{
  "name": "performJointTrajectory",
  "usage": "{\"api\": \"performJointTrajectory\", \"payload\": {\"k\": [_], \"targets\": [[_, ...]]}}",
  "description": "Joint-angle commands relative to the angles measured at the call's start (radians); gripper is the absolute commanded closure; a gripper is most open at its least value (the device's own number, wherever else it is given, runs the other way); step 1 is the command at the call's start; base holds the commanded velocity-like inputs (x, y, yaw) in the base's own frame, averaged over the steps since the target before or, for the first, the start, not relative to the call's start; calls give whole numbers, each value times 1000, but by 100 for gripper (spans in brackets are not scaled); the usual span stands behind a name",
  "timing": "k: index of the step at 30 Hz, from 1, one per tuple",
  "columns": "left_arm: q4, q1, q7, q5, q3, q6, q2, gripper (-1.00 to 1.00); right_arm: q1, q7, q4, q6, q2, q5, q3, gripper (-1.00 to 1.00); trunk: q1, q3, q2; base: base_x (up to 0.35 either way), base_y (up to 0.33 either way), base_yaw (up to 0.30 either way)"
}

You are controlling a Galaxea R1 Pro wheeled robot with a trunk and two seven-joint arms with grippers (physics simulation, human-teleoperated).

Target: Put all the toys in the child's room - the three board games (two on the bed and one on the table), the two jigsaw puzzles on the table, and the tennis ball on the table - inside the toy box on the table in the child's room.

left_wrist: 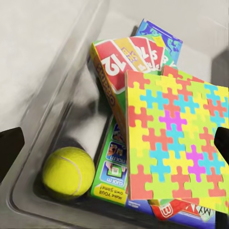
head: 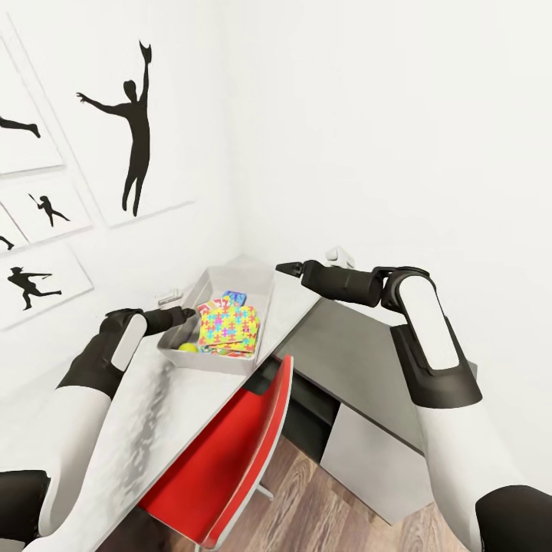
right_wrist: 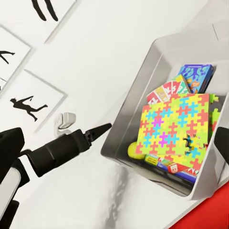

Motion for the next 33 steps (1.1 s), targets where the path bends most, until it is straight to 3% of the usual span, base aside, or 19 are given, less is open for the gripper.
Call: {"api": "performJointTrajectory", "payload": {"k": [1, 7, 14, 17, 24, 33], "targets": [[-6, -1, 8, 11, -1, 22, 2, -100, -1, -10, -1, 1, 0, -9, -1, -100, 1, -1, -2, 0, 0, 0], [-19, -1, -5, 16, 21, 102, 9, -100, -1, -11, -1, 1, -1, -9, -6, -100, 1, 9, -2, 0, 0, 0], [-34, -1, -97, 16, 127, 216, 12, -100, 1, -10, -1, 1, -1, -9, -8, -100, 1, 20, -2, -3, 0, -67], [-47, -1, -142, 15, 148, 230, 15, -100, 2, -11, -1, 1, -1, -10, -8, -100, 1, 24, -2, -63, 0, -174], [-55, -1, -219, 15, 160, 254, 48, -100, 2, -11, -1, 0, -1, -10, -7, -100, 1, 31, -2, -15, 0, -119], [-56, -1, -228, 14, 161, 254, 51, -100, 4, -10, -1, 0, -1, -9, -8, -100, 1, 31, -2, -40, 10, -14]]}}
